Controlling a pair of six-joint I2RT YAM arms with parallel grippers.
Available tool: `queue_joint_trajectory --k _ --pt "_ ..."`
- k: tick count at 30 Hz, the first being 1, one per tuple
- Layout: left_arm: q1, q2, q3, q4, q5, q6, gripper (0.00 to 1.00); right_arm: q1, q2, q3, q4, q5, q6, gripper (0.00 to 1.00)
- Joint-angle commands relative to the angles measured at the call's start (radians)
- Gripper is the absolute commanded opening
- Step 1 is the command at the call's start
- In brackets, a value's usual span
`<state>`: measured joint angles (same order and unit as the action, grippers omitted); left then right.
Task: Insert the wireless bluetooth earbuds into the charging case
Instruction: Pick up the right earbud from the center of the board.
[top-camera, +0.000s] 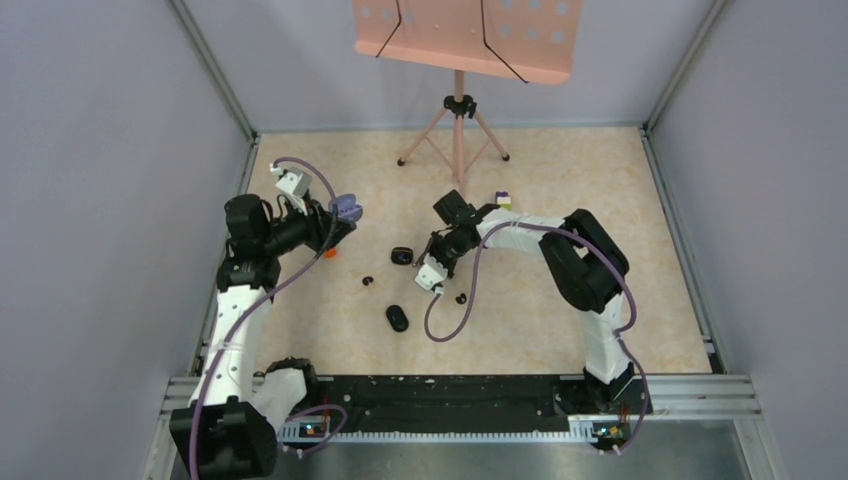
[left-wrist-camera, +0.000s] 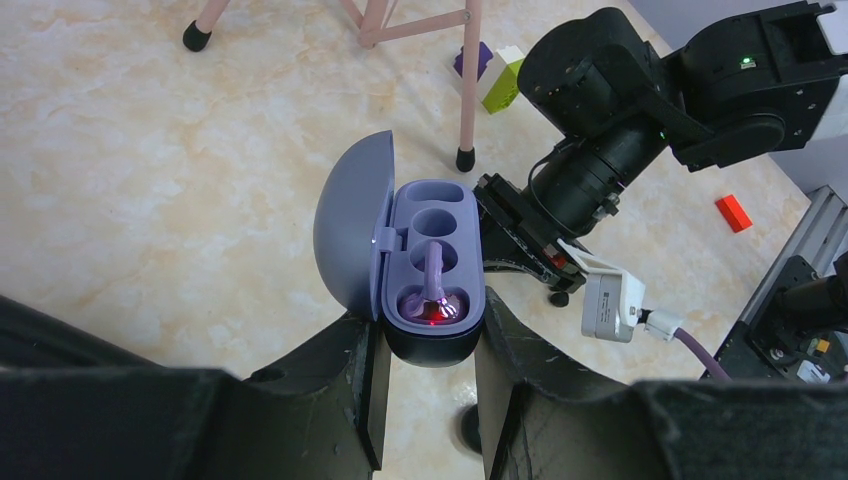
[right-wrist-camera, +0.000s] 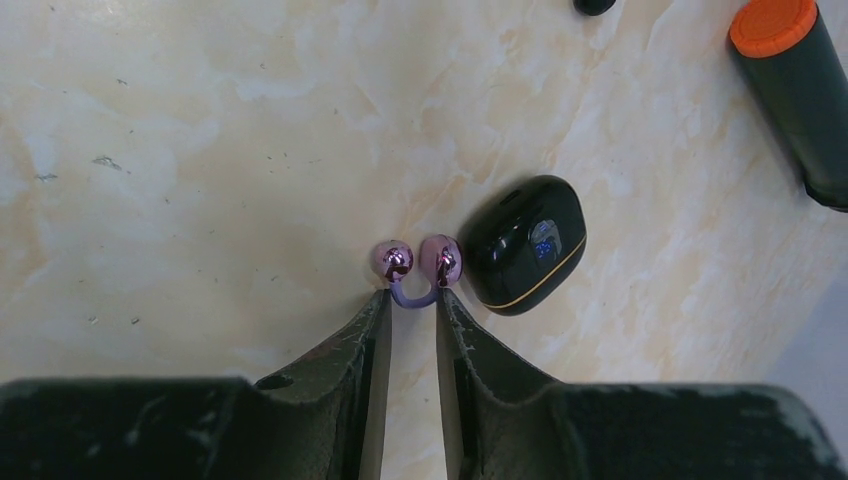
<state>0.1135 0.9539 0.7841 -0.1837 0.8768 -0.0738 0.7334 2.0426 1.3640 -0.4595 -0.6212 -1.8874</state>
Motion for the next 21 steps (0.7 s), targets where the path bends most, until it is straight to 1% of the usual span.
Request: queue_joint_trajectory --k 1,5,12,21 --pt "0.008 -0.013 0.017 0.044 0.003 -0.004 0.00 0.026 0.018 0.035 -0.033 -0.051 -0.023 0.23" --pt "0.009 -0.012 0.018 0.042 0.004 -0.002 0.00 0.047 -0.002 0.033 -0.045 -0.080 -0.007 0.23" --pt "0.009 0.002 0.016 0.061 0.005 -0.012 0.00 0.087 0.002 0.050 -0.045 -0.098 0.067 0.23" --pt "0.008 0.012 0.020 0.068 0.011 -0.019 0.00 0.110 -0.006 0.069 -0.043 -0.132 0.134 0.27"
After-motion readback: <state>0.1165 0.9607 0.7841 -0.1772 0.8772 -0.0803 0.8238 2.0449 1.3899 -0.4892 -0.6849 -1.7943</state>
